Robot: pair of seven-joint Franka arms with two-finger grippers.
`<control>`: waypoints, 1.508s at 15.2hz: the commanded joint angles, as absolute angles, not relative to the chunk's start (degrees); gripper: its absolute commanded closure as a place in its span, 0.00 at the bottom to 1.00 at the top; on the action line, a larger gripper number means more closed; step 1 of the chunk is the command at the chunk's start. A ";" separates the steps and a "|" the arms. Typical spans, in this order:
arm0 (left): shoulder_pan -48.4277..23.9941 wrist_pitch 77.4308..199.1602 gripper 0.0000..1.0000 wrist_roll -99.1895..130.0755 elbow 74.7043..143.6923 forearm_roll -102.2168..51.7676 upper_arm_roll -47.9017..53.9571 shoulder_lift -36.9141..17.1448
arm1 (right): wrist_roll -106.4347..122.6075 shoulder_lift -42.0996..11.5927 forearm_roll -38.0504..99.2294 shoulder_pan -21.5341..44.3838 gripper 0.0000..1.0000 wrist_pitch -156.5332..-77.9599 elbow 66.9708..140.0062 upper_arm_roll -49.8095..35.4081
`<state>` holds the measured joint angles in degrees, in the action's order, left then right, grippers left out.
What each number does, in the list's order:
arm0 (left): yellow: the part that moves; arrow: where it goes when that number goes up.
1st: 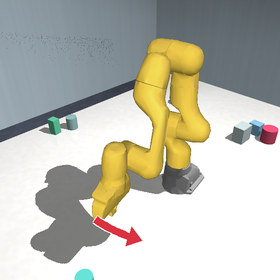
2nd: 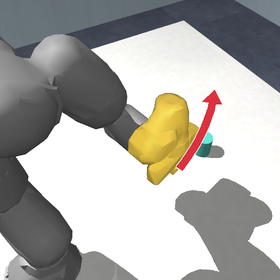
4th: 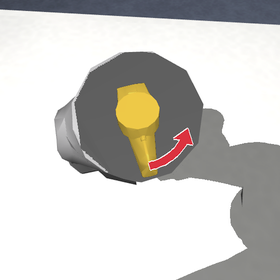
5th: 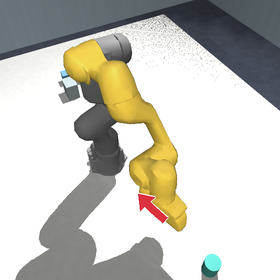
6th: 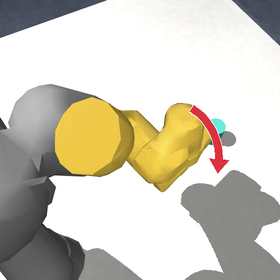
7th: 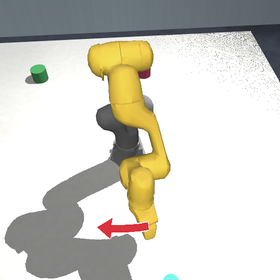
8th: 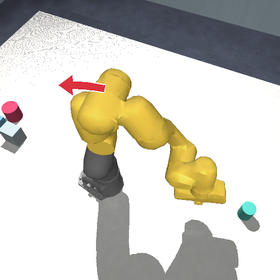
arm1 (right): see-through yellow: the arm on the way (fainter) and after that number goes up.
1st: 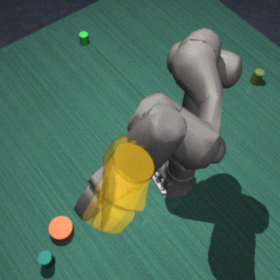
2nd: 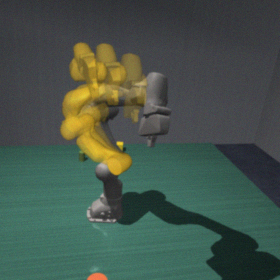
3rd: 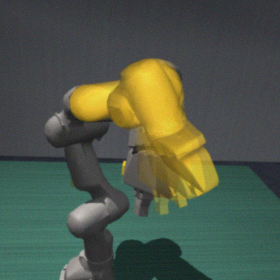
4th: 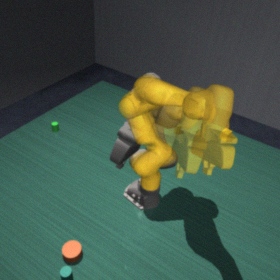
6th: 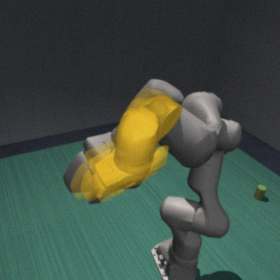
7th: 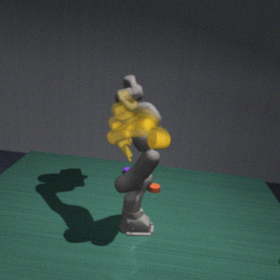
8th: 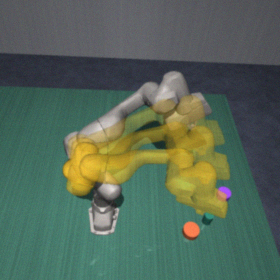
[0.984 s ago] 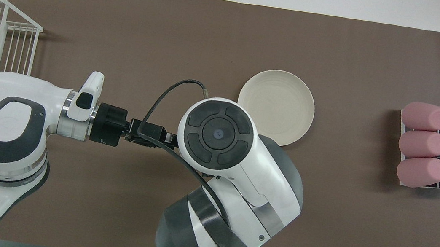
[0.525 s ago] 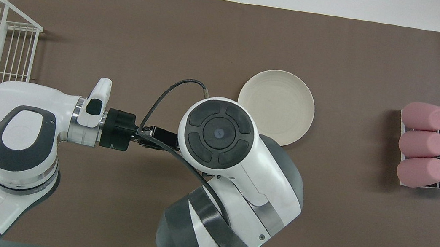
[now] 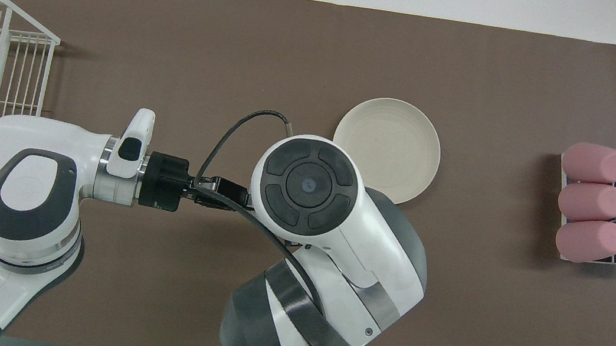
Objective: Wipe plate with sponge
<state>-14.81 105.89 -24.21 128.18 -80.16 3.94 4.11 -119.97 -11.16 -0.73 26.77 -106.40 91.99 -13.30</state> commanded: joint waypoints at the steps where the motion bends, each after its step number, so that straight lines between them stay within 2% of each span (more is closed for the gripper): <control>1: -14.50 105.29 1.00 -23.64 130.43 -80.42 2.99 6.15 | -106.94 -7.74 -1.41 20.67 0.00 -101.53 92.64 -13.62; 7: -13.45 105.21 1.00 -22.24 130.25 -79.98 2.90 6.06 | -62.04 -0.98 -1.41 2.76 0.00 -92.12 92.37 -13.54; 11: -12.05 105.29 1.00 -19.00 128.24 -73.42 2.81 5.71 | -31.88 0.70 -1.41 -7.72 0.00 -88.77 92.20 -13.45; 16: -11.08 105.38 1.00 -13.19 124.28 -64.53 2.81 4.92 | -7.68 0.62 -1.49 -12.74 0.00 -89.04 92.46 -13.36; 22: -8.62 103.89 1.00 -1.42 119.45 -49.07 2.72 3.43 | -2.39 -0.17 -1.32 -15.72 0.00 -85.61 92.72 -13.36; 23: -8.44 103.80 1.00 1.03 117.88 -45.65 2.81 2.91 | -0.63 -1.05 -1.06 -14.60 0.00 -86.13 92.72 -11.53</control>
<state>-9.51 105.56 -3.49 121.28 -51.14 2.56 4.28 -4.72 -0.02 -1.14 -13.57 -86.07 92.16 -12.30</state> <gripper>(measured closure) 0.952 0.000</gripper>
